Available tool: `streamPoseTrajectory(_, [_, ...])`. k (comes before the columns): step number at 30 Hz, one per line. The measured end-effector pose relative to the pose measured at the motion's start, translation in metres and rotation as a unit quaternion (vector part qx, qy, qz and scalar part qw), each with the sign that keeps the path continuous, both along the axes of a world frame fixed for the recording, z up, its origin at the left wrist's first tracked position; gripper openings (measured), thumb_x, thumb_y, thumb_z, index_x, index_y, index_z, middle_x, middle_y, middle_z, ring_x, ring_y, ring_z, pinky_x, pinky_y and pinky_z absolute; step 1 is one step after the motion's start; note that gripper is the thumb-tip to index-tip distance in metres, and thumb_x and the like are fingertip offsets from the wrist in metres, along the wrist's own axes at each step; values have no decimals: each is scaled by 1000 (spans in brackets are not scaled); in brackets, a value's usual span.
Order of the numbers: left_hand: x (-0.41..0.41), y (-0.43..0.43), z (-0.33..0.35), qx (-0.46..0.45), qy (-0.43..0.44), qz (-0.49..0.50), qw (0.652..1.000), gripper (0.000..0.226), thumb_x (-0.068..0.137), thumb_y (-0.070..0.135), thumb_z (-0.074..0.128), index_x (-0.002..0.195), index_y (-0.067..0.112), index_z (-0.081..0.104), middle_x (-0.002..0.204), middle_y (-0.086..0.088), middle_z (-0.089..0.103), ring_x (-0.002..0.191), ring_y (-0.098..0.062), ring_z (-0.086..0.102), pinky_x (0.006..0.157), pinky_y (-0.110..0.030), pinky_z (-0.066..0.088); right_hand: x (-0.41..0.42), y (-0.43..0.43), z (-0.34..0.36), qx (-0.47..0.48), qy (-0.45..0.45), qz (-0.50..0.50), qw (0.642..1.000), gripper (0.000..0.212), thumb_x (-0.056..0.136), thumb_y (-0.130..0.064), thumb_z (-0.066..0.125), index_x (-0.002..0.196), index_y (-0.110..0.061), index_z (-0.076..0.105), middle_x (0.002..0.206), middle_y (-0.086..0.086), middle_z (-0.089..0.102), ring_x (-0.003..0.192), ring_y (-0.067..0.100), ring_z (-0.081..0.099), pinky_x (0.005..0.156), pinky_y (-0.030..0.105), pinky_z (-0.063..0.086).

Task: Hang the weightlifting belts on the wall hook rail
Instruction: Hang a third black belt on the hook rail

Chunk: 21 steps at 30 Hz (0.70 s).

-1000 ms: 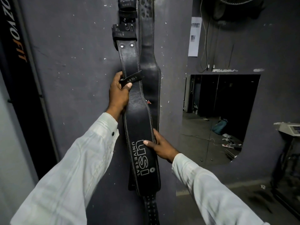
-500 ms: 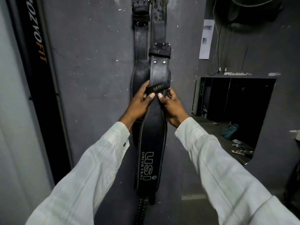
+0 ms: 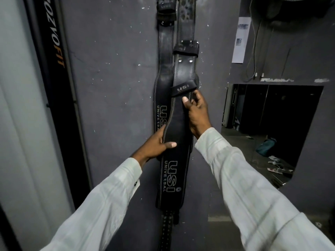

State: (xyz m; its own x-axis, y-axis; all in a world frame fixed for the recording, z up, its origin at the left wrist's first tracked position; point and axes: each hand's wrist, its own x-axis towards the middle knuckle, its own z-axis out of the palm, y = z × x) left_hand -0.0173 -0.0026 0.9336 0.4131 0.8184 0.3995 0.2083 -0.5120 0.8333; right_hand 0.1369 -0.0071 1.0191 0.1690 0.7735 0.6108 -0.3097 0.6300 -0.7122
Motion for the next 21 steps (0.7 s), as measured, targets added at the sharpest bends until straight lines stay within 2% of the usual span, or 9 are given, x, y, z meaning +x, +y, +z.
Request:
streamPoseTrajectory(3, [-3, -5, -12, -14, -25, 0, 1000, 55, 89, -5, 63, 139, 11, 46, 134, -4, 60, 123, -15, 59, 103, -23, 48, 0, 4, 6, 0, 12, -3, 1000, 36, 95, 8, 52, 128, -8, 55, 101, 4, 72, 92, 16, 69, 93, 40, 56])
streamPoseTrajectory(6, [-3, -4, -10, -2, -48, 8, 999, 53, 87, -7, 64, 135, 10, 50, 128, -3, 64, 116, -13, 63, 104, -28, 50, -2, 7, 8, 5, 22, -4, 1000, 41, 95, 8, 53, 135, -2, 50, 106, 8, 69, 101, 24, 64, 100, 48, 50])
streamPoseTrajectory(10, [-10, -4, -23, -34, -12, 0, 999, 52, 87, 3, 70, 136, 11, 52, 127, -1, 66, 115, -11, 65, 103, -33, 51, 0, 10, 15, -5, 32, -4, 999, 41, 95, 6, 54, 135, -1, 50, 108, 14, 68, 99, 26, 65, 96, 46, 53])
streamPoseTrajectory(15, [-7, -5, -35, -23, -27, 23, 999, 52, 86, 6, 70, 133, 19, 54, 123, 8, 67, 112, -2, 65, 101, -24, 50, -1, 11, 13, -10, 27, -8, 1000, 42, 95, 5, 55, 136, -2, 51, 111, 15, 68, 101, 27, 66, 96, 47, 55])
streamPoseTrajectory(17, [-11, -5, -43, -51, -12, 8, 999, 53, 86, 7, 71, 135, 16, 52, 124, 6, 67, 113, -5, 65, 98, -20, 51, -3, 10, 13, -4, 22, -10, 1000, 40, 94, 6, 55, 134, -1, 51, 111, 16, 67, 102, 28, 65, 97, 48, 53])
streamPoseTrajectory(19, [-14, -4, -54, -68, 9, 4, 998, 50, 87, 5, 70, 134, 11, 53, 120, 3, 68, 105, -2, 67, 93, -18, 53, -5, 9, 15, -2, 11, -13, 1000, 38, 94, 6, 56, 131, -1, 53, 111, 16, 68, 100, 28, 65, 96, 48, 54])
streamPoseTrajectory(21, [-16, -3, -61, -82, 11, 8, 997, 48, 87, 4, 69, 133, 9, 54, 117, 2, 68, 100, 1, 67, 94, -20, 54, -9, 8, 14, -6, 3, -16, 1000, 36, 93, 6, 55, 128, -4, 56, 109, 15, 68, 99, 28, 65, 99, 52, 52])
